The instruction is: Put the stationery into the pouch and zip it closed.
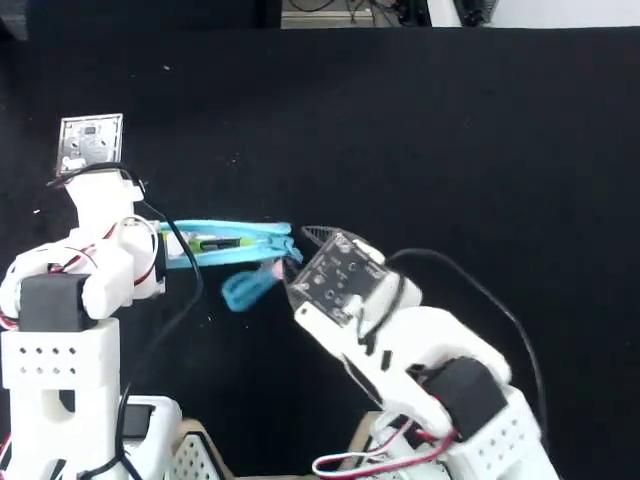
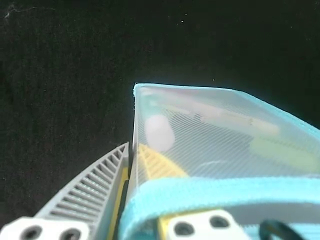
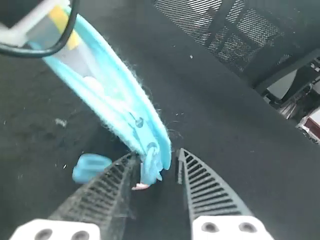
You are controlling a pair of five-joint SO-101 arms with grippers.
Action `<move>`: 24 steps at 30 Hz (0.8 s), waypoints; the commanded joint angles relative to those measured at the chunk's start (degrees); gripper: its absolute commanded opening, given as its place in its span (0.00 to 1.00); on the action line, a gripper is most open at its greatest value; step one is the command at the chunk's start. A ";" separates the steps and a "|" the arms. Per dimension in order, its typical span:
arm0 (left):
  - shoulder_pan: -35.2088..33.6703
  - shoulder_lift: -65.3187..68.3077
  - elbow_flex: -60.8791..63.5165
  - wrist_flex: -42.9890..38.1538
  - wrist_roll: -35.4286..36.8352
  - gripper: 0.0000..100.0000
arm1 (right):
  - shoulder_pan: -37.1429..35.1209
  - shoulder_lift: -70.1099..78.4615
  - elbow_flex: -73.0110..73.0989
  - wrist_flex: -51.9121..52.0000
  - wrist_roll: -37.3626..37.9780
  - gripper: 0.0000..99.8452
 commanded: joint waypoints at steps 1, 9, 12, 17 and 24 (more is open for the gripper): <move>-0.75 0.35 2.51 0.18 -0.09 0.03 | 0.79 -0.22 0.92 -2.46 0.35 0.12; -0.66 0.35 2.15 -0.18 0.09 0.03 | 0.88 -7.43 1.45 1.76 0.35 0.12; -0.31 0.35 1.98 -0.18 0.18 0.03 | 0.79 -11.74 4.53 1.41 0.44 0.12; -0.31 0.35 1.98 -0.18 0.18 0.03 | 0.79 -17.19 10.33 1.67 -0.09 0.20; -0.31 0.35 1.98 -0.26 0.18 0.03 | 0.88 -22.99 16.31 1.41 -0.09 0.16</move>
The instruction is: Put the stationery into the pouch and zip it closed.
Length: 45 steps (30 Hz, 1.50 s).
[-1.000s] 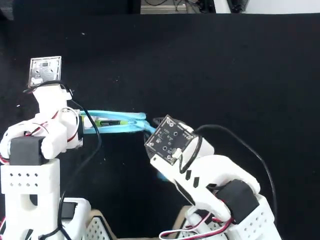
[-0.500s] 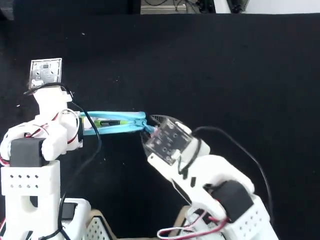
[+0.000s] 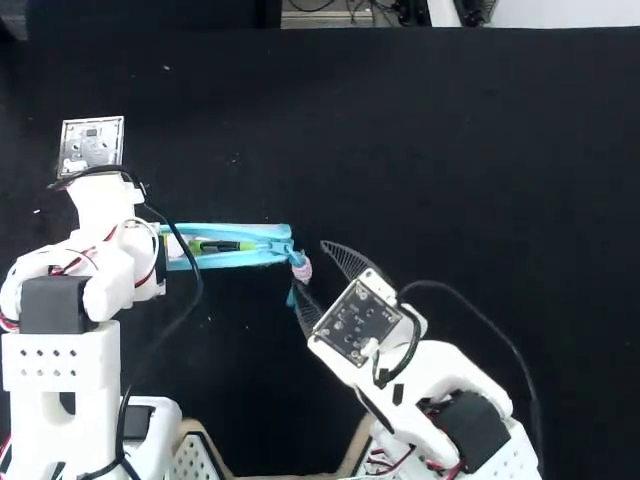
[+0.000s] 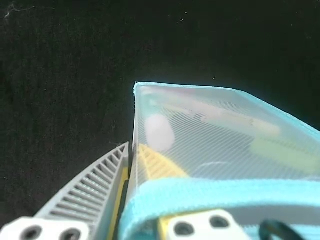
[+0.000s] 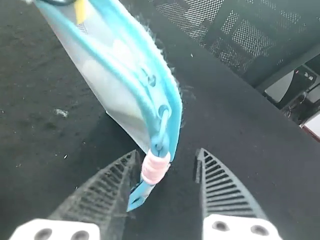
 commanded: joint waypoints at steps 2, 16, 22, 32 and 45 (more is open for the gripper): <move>-0.31 0.35 1.27 -0.18 0.35 0.03 | 0.88 -3.56 2.51 -0.44 0.00 0.16; -0.31 0.35 1.27 -0.18 0.35 0.03 | 0.79 -13.32 11.56 -11.60 -4.13 0.16; -0.31 0.35 1.36 -0.18 0.35 0.03 | 0.79 -16.48 12.97 -12.57 -6.33 0.16; -0.22 0.35 1.63 -0.18 0.35 0.03 | 0.88 -16.92 14.29 -21.27 -6.51 0.10; -0.22 0.35 1.80 -0.18 0.35 0.03 | 5.71 -16.40 9.80 -21.19 -6.86 0.10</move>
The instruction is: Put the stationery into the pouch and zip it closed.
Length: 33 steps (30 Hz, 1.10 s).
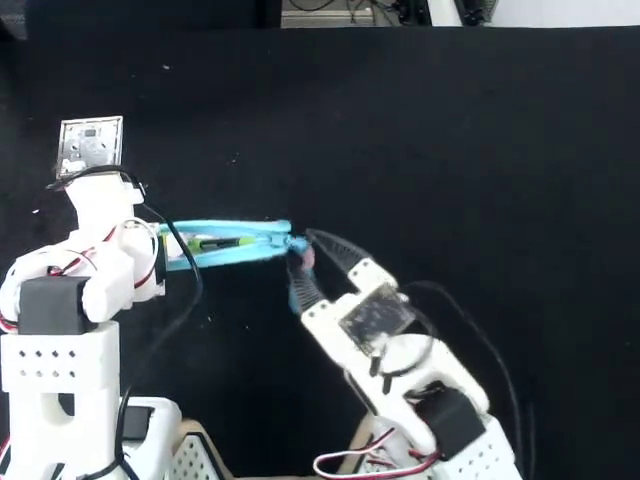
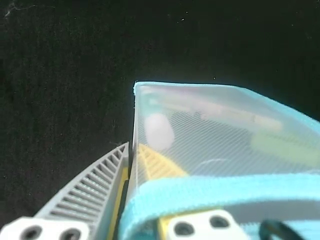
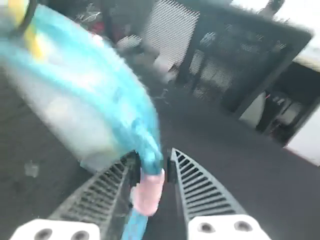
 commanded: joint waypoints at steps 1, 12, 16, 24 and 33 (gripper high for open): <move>-0.22 0.35 1.71 -0.18 0.18 0.03 | 1.05 -7.34 -4.26 -0.88 -0.53 0.10; -0.22 0.35 1.71 -0.18 0.18 0.03 | -0.70 -7.52 -1.98 -1.23 -0.53 0.10; -0.22 0.35 1.71 -0.18 0.18 0.03 | -1.58 -7.43 -1.89 -1.05 -0.09 0.10; -0.22 0.35 1.71 -0.18 0.18 0.03 | -5.71 -7.43 0.40 -1.49 3.16 0.10; -0.22 0.35 1.71 -0.18 0.18 0.03 | -2.90 -7.87 -0.57 -1.41 3.16 0.01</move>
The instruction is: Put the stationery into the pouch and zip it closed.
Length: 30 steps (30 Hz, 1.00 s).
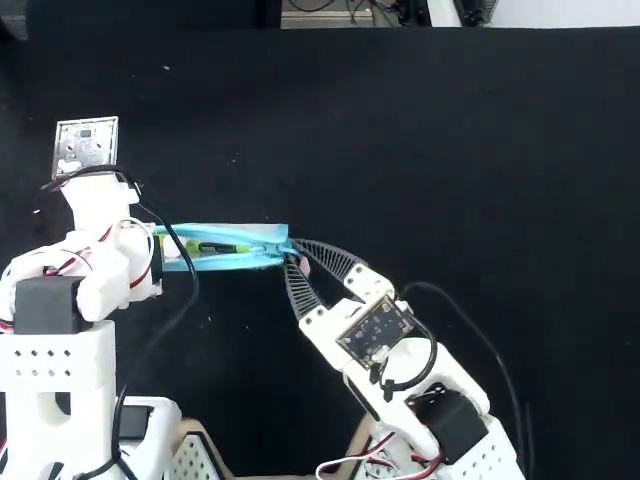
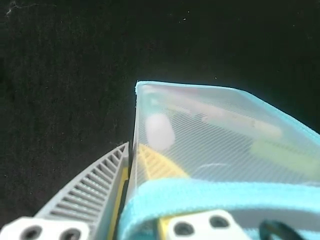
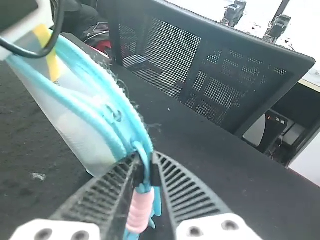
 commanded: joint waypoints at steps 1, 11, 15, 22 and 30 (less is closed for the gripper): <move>-0.04 0.35 1.63 -0.18 0.35 0.03 | 2.46 -7.78 -1.80 -0.70 0.70 0.01; -0.04 0.35 1.01 -0.44 0.18 0.03 | 5.36 -7.25 -8.40 1.23 2.55 0.01; -0.04 0.35 1.10 -2.55 0.18 0.03 | 5.27 -5.23 -10.51 1.32 6.51 0.01; 3.56 0.35 1.10 -2.29 0.26 0.03 | 5.19 13.41 -23.87 3.69 7.56 0.01; 6.99 0.35 1.10 -2.55 0.35 0.03 | 5.10 31.69 -45.58 17.41 8.00 0.01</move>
